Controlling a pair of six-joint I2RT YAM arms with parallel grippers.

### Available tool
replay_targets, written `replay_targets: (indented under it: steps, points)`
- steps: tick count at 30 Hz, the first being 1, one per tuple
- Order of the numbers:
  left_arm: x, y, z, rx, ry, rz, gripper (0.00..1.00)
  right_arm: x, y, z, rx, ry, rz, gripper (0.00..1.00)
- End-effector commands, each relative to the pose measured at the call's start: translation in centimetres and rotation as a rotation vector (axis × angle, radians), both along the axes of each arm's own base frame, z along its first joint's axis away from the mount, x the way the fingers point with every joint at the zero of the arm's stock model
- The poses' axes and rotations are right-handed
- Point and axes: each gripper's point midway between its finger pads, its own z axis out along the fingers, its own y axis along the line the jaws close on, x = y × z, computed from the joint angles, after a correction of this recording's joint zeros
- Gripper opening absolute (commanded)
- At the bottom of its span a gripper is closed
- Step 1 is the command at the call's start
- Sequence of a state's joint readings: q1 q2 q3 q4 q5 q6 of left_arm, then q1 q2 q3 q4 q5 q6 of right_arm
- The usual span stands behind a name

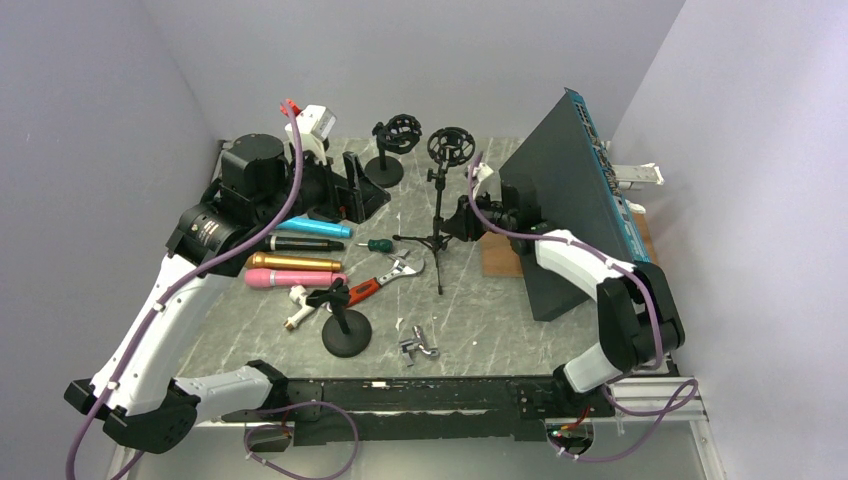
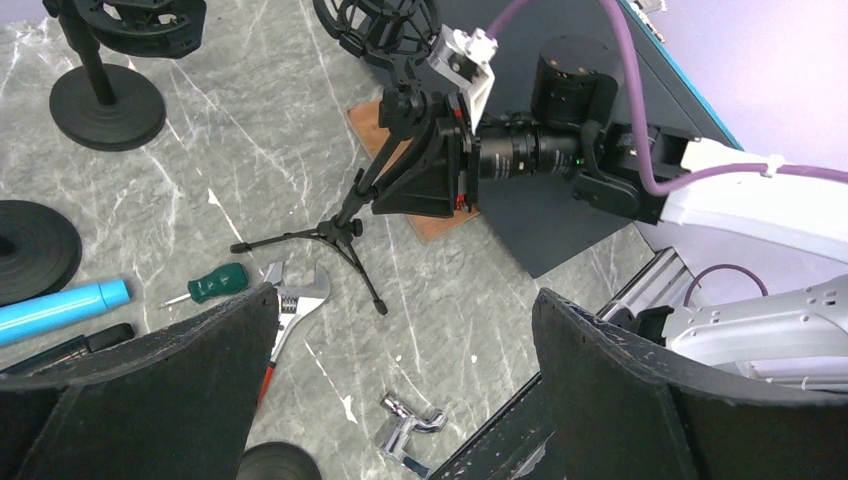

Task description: Remove the microphone from the stand

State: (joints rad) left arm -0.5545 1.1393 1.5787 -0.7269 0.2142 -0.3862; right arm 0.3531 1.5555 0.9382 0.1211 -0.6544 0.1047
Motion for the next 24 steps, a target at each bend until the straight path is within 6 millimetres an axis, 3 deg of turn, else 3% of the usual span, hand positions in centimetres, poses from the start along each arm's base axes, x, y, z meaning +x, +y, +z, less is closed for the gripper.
replay_targets:
  steps: [1,6,10,16,24]
  points:
    - [-0.7,0.3,1.4,-0.024,-0.036,-0.013,0.99,1.2,-3.3,-4.3,-0.326,-0.175,-0.143,0.00]
    - [-0.8,0.2,1.4,-0.024,-0.030,-0.016,0.99,1.4,-3.1,-2.9,-0.498,-0.367,-0.185,0.00]
    - [-0.7,0.3,1.3,-0.026,-0.027,-0.013,0.99,1.7,-4.3,-1.5,-0.676,-0.519,-0.259,0.00]
    - [-0.8,0.2,1.2,-0.027,-0.025,-0.018,0.99,1.3,-5.1,0.2,-0.887,-0.703,-0.235,0.00]
    - [-0.6,-0.1,1.0,-0.033,-0.014,-0.025,1.00,1.1,-4.0,1.8,-0.907,-0.770,-0.213,0.05]
